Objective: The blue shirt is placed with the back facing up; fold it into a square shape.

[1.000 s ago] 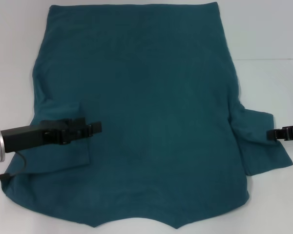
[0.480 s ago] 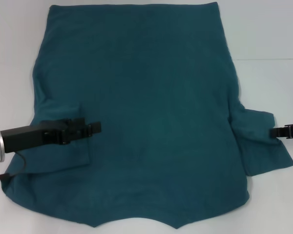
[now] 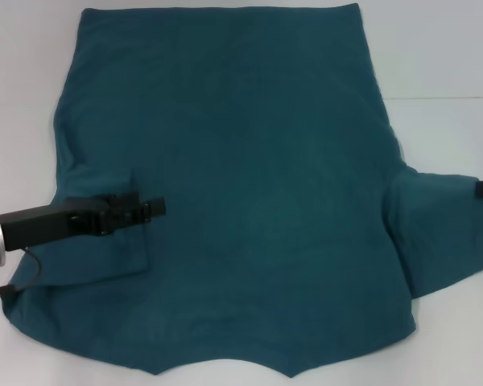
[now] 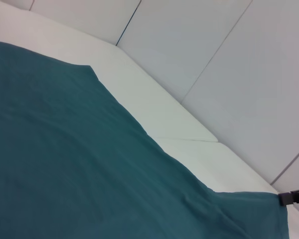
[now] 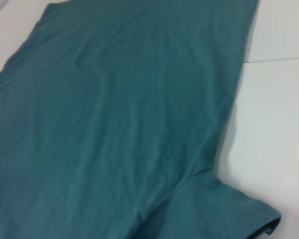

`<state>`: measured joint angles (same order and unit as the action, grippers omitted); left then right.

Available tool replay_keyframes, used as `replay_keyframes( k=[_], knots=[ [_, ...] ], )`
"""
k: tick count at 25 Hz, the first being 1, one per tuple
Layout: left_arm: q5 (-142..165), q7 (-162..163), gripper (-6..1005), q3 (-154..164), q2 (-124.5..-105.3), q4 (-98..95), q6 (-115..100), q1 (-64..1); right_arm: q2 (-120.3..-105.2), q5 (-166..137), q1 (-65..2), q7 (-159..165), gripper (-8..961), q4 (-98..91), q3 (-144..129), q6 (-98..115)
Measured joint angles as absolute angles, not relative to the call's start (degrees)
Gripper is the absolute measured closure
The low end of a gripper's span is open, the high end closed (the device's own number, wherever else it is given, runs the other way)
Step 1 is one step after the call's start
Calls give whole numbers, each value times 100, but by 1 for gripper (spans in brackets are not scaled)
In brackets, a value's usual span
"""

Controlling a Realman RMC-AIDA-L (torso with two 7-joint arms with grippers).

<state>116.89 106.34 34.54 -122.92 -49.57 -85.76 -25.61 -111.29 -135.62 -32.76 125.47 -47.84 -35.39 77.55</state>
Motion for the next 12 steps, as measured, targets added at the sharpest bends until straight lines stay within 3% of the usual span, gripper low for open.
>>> replay_keyframes(
  k=[12],
  knots=[
    [11340,10634,276,3272,-12247,-4965,-8615,-2491,-11114,-13228,-3521,12918,954,-4848,-3402,8383]
  ],
)
